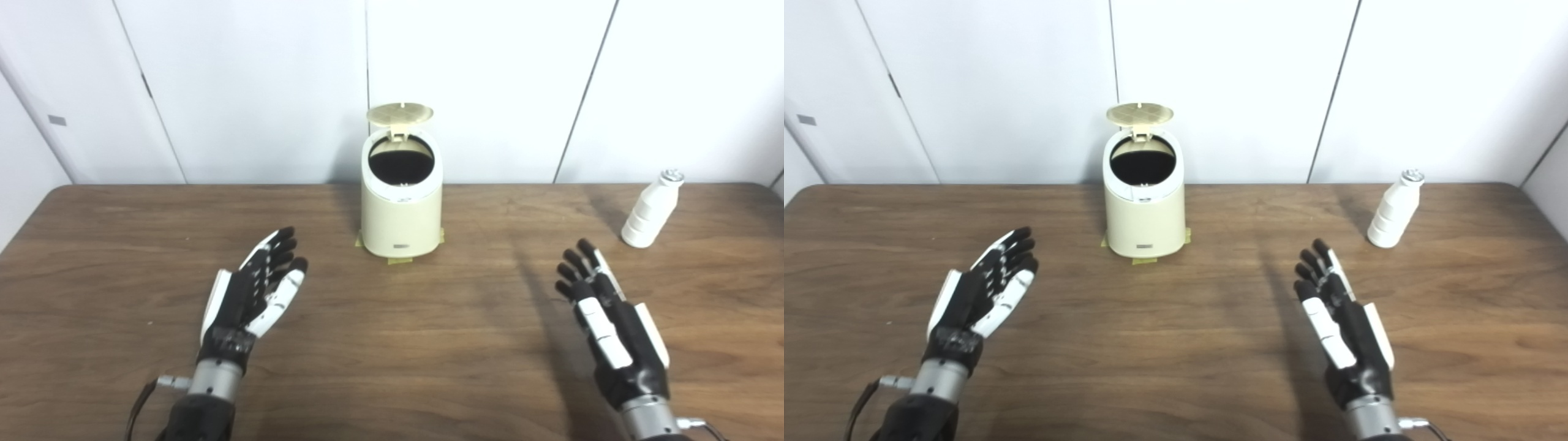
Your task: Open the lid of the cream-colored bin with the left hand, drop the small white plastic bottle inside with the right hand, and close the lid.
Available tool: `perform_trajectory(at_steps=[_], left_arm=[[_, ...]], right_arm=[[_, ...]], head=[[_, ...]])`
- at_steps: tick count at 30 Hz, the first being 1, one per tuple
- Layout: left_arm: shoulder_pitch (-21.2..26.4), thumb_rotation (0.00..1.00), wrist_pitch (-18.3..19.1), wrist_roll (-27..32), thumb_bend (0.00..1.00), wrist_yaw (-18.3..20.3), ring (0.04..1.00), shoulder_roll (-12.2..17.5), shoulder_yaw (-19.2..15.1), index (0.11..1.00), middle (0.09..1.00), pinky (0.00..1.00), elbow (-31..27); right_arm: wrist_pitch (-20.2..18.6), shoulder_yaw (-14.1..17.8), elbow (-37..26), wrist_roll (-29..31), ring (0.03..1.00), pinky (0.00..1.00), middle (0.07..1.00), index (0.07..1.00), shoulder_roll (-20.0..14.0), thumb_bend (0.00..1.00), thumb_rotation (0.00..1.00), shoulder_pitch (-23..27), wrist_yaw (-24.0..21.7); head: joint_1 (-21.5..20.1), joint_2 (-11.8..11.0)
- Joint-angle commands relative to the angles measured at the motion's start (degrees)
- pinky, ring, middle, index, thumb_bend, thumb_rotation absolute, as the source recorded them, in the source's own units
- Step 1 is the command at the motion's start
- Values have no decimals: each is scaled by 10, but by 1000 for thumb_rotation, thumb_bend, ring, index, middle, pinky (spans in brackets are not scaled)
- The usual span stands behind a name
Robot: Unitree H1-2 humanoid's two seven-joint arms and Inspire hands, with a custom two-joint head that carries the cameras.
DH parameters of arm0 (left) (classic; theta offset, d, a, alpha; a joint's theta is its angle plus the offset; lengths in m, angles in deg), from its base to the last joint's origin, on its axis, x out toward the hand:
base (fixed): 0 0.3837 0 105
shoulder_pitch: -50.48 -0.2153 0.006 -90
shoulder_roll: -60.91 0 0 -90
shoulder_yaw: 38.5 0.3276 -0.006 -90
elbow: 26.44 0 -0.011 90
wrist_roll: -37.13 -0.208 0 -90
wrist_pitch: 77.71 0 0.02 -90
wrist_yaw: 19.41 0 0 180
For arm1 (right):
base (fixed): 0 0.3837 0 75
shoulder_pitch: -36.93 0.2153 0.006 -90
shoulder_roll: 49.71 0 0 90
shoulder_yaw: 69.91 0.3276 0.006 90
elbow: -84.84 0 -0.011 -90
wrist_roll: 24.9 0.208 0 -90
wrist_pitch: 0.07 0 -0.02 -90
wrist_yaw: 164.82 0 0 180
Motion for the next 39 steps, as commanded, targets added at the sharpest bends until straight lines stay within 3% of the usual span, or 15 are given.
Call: perform_trajectory(at_steps=[1,5,9,15,18,22,28,33,37,39], left_arm=[[3,523,-5,14,426,-2,872,-1,-3,939,898,807,-21],[-6,535,-3,25,409,-1,886,4,-7,952,915,816,-20],[-9,529,3,37,392,2,891,11,-13,956,921,824,-21],[4,457,26,59,344,1,913,16,-23,969,928,868,-28],[9,451,37,61,344,0,921,17,-25,961,925,909,-30],[13,440,52,68,327,4,921,20,-26,963,933,881,-34],[14,410,66,52,327,5,914,34,-13,948,928,874,-42],[14,370,75,41,344,3,901,42,-4,933,918,875,-51],[13,347,81,44,337,5,900,45,-3,929,917,866,-54],[13,332,81,43,339,5,895,47,-2,926,914,858,-55]], right_arm=[[22,19,-23,7,908,910,932,940,-15,591,521,-14,8],[39,53,-9,13,913,890,935,928,-29,638,366,-6,5],[57,75,3,21,916,837,943,935,-39,663,294,1,1],[16,90,-48,-50,861,790,895,892,-54,652,208,2,29],[-8,102,-50,-70,875,828,904,892,-71,689,238,14,37],[-2,110,-18,-84,850,781,880,883,-102,738,230,43,41],[-19,95,37,-135,816,744,861,872,-149,759,141,104,49],[-41,79,90,-186,826,799,870,889,-179,770,199,148,57],[-59,85,119,-162,853,832,883,892,-184,739,138,189,47],[-76,87,127,-152,892,838,909,907,-190,738,187,209,42]], head=[[-20,0],[-48,-2],[-87,-8],[-113,-10],[-119,-10],[-121,-11],[-121,-12],[-126,-12],[-129,-13],[-129,-13]])
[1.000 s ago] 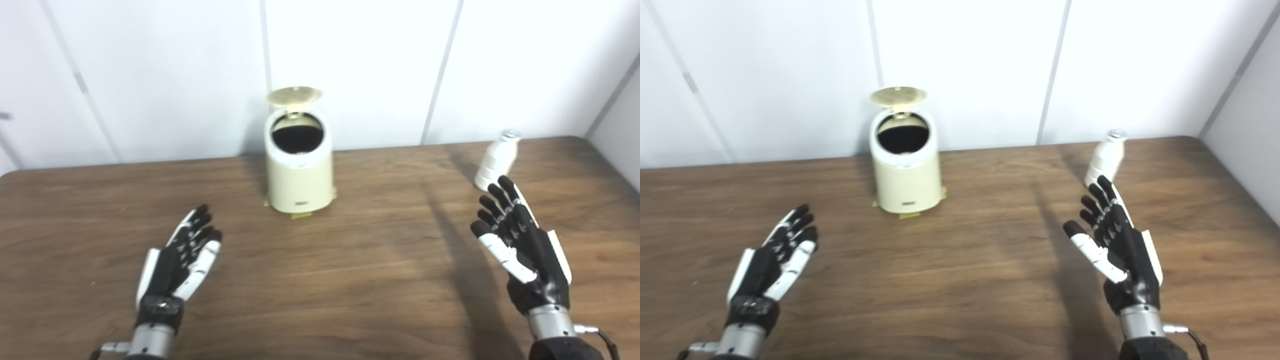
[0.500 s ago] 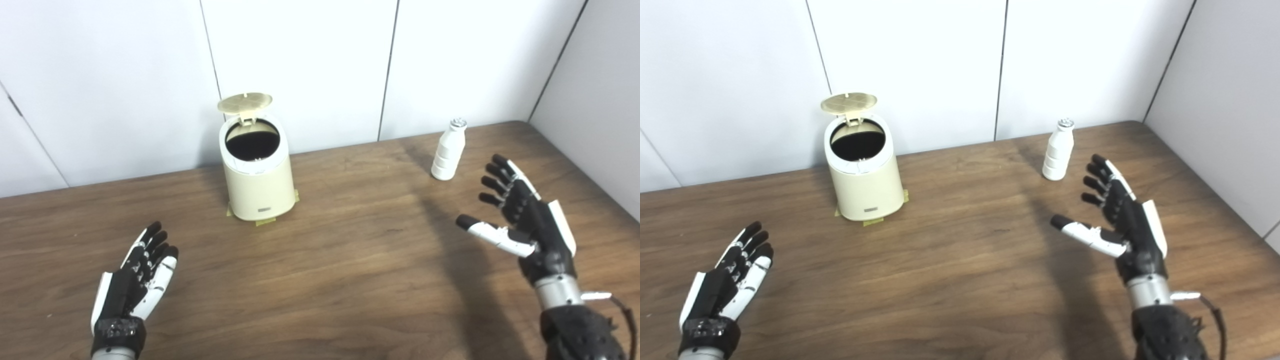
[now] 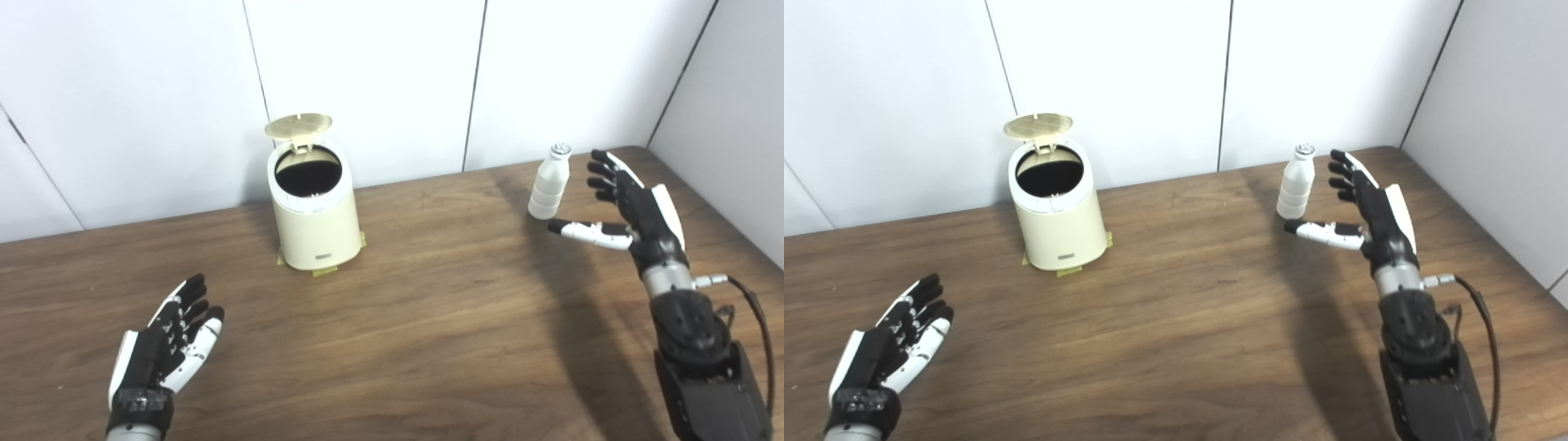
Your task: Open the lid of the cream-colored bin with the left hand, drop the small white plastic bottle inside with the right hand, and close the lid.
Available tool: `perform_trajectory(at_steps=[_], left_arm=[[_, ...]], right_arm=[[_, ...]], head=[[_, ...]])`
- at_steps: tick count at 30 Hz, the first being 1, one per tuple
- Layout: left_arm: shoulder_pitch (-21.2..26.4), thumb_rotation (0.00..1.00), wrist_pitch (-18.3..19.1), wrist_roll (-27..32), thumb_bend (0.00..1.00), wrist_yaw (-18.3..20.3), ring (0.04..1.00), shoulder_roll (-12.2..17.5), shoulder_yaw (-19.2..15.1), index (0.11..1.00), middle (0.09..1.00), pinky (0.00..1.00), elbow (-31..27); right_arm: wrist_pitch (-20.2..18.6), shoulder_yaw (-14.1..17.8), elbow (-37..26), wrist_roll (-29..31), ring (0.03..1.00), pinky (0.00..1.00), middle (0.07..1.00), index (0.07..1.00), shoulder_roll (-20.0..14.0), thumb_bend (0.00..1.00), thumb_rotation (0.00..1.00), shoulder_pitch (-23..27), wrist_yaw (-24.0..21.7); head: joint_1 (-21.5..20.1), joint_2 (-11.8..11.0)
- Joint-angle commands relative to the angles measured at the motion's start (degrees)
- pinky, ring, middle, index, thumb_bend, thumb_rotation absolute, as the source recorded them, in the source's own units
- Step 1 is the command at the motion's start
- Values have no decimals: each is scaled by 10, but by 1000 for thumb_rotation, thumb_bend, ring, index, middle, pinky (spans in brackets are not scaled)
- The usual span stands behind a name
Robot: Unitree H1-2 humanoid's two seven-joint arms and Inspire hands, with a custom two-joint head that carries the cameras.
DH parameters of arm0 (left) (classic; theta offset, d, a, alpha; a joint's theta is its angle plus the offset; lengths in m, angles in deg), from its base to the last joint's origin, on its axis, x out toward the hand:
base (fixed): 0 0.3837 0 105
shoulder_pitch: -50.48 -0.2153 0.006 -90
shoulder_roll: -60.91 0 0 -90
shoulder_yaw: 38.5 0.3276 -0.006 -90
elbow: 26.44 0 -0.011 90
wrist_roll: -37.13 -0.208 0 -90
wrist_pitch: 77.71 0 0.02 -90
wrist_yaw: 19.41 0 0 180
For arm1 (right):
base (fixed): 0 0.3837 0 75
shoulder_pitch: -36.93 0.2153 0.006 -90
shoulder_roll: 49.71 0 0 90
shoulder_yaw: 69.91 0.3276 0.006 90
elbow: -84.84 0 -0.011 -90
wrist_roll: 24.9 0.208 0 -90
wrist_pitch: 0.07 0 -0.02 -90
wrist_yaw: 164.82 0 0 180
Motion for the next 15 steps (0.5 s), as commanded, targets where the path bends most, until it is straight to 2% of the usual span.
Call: perform_trajectory(at_steps=[1,3,8,11,15], left_arm=[[17,330,-4,-3,339,1,896,4,3,925,914,860,-22],[18,323,-4,-1,338,2,895,4,3,924,913,864,-22],[19,272,-2,4,332,1,889,2,2,929,910,845,-27],[20,282,2,-1,336,-1,886,3,2,925,907,831,-32],[20,266,5,3,332,0,892,4,0,930,906,861,-36]], right_arm=[[-9,7,-1,5,907,877,914,909,-24,744,206,43,0],[-22,4,12,-6,913,909,915,914,-36,734,200,62,3],[-39,9,37,-8,894,879,893,894,-53,756,218,96,11],[-24,14,62,-10,885,851,895,888,-62,767,244,109,20],[-6,10,85,-22,869,855,871,879,-74,767,199,118,31]], head=[[0,0],[1,-1],[2,-1],[2,-2],[3,-3]])
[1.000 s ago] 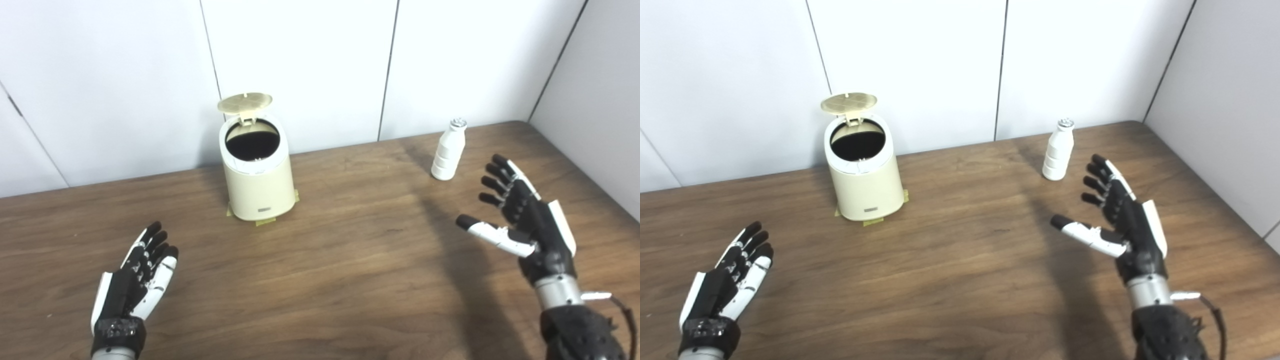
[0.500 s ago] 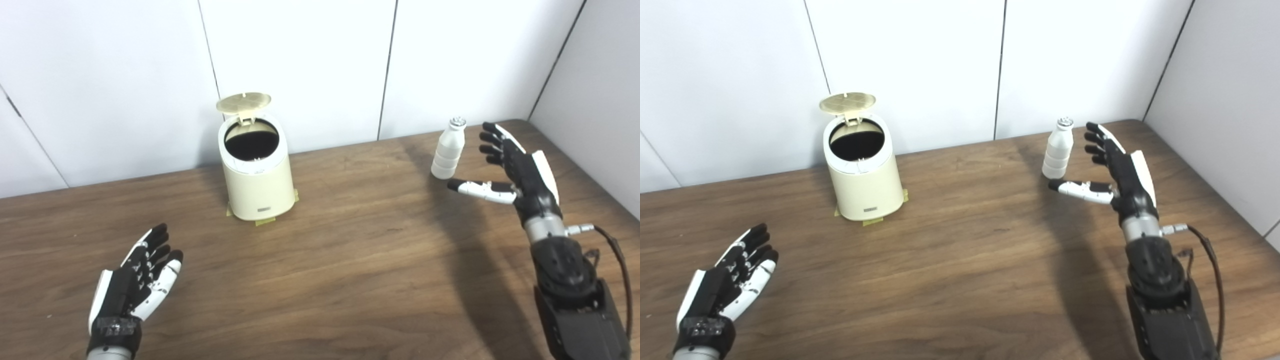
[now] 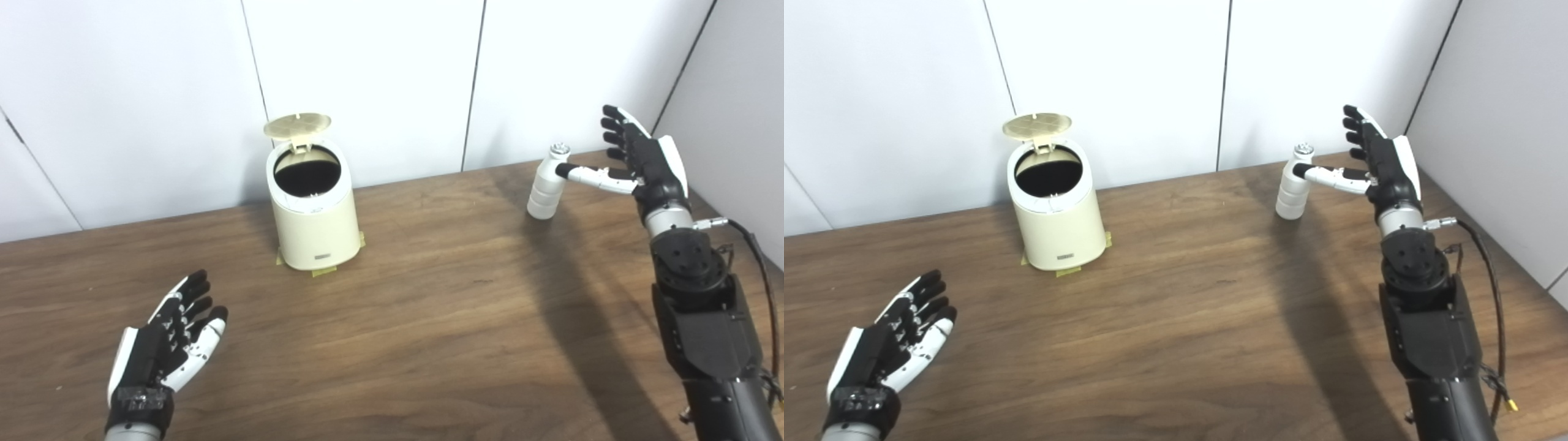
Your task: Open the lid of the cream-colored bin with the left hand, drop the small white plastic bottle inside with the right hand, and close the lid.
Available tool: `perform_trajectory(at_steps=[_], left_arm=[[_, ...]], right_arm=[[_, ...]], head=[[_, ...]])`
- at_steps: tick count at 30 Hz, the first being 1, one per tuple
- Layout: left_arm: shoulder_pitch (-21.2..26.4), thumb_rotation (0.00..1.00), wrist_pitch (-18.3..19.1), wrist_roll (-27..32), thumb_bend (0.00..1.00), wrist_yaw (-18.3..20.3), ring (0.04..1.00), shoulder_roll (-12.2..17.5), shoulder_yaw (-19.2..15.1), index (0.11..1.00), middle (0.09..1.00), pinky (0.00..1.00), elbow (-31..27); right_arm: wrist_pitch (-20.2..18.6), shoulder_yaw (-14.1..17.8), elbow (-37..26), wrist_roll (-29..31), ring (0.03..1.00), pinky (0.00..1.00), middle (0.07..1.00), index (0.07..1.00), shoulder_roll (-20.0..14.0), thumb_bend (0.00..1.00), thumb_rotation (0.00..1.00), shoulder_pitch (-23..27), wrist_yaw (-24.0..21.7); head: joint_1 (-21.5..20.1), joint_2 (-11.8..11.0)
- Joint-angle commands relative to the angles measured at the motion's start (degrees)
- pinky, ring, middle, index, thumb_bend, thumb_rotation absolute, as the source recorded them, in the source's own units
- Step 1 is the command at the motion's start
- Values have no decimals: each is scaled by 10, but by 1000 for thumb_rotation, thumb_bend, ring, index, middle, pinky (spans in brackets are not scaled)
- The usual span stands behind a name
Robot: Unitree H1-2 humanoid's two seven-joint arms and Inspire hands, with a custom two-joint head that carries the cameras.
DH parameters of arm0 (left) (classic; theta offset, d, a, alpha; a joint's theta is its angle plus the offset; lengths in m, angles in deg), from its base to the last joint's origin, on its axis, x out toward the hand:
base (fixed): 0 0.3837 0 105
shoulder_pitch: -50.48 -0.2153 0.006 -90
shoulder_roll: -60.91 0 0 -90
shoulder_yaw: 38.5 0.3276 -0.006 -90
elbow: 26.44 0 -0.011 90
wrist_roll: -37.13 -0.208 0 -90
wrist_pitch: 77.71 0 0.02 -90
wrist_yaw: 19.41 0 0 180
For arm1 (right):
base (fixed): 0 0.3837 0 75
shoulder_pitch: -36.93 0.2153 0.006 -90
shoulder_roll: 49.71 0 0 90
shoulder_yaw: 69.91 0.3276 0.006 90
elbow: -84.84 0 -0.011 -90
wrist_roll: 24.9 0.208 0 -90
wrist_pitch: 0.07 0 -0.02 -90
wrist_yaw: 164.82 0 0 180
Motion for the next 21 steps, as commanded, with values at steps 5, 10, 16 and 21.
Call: perform_trajectory(at_steps=[5,10,16,21], left_arm=[[19,235,-1,-2,320,2,890,5,0,932,908,845,-24],[18,241,0,-1,316,3,891,6,0,937,913,845,-28],[17,197,1,-4,307,5,897,9,-1,940,916,852,-32],[16,175,1,-5,300,9,903,6,-2,944,917,871,-34]], right_arm=[[18,-6,16,-16,852,841,859,870,-40,769,156,42,9],[-13,-33,44,-38,852,818,865,882,-61,806,161,59,1],[-8,-68,79,-55,856,823,869,871,-84,844,69,70,-13],[-20,-94,75,-57,849,772,876,867,-92,855,105,75,-50]], head=[[-3,-1],[-3,-1],[-4,1],[-5,1]])
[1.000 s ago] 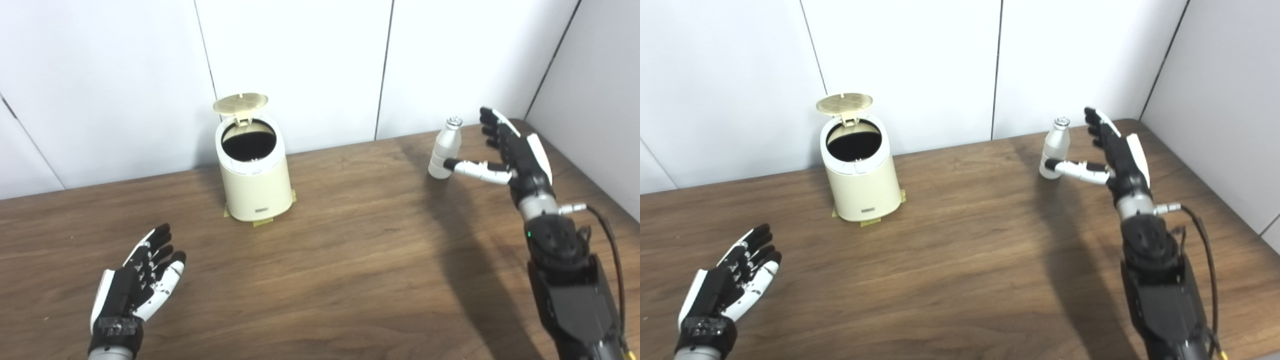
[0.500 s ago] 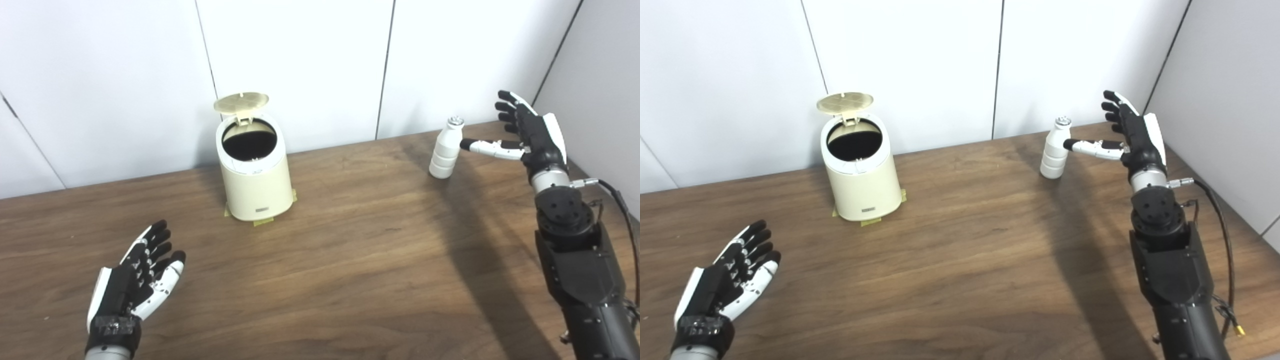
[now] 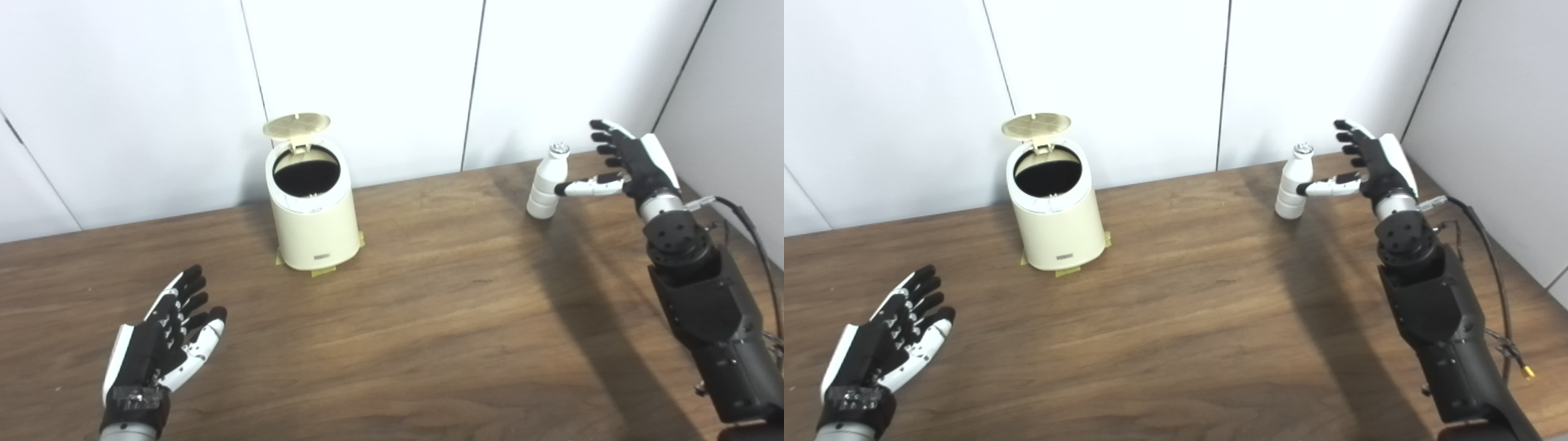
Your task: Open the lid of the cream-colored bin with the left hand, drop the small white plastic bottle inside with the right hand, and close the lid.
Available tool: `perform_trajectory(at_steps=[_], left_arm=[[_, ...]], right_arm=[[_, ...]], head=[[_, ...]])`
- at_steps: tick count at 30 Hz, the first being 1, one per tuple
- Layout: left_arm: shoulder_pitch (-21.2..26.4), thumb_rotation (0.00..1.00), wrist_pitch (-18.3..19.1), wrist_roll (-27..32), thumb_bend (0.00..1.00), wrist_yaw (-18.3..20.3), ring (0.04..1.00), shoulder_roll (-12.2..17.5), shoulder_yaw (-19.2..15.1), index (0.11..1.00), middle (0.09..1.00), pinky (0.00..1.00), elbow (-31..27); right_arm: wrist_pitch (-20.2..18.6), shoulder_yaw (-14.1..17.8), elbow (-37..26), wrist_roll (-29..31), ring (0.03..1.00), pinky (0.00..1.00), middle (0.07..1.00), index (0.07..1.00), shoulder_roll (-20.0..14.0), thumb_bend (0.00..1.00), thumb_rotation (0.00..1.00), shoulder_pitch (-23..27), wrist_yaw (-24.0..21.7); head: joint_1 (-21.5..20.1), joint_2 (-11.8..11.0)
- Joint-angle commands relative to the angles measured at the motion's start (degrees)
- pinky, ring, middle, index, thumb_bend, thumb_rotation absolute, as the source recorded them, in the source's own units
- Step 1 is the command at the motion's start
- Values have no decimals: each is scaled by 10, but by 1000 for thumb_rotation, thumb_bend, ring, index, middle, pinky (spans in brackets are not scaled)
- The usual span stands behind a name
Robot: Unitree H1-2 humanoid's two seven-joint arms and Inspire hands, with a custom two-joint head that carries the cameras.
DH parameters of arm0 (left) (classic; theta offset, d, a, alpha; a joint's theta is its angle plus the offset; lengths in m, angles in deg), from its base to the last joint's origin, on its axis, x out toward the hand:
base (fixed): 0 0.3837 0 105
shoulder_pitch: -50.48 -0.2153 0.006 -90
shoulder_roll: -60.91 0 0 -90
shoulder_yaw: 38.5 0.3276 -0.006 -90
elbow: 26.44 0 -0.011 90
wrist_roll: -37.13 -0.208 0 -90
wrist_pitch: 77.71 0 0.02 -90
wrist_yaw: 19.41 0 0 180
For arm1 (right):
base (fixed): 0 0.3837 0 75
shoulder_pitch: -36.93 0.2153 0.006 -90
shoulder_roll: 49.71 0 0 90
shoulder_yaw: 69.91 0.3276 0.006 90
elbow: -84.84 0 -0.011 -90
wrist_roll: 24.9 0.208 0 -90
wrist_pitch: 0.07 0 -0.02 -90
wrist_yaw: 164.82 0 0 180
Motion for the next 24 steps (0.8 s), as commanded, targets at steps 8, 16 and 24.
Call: perform_trajectory(at_steps=[8,16,24], left_arm=[[10,171,-2,-6,302,4,898,1,-3,946,915,860,-29],[4,240,-1,-7,322,7,902,-2,-7,944,915,867,-37],[7,209,-2,-13,315,9,905,-5,-1,946,912,886,-35]], right_arm=[[-3,-27,-8,-23,831,776,854,874,-19,843,122,44,-7],[5,-27,1,-12,846,792,871,883,-7,823,113,46,-7],[56,-30,39,-15,838,779,862,862,-5,833,127,52,1]], head=[[4,4],[3,4],[4,5]])
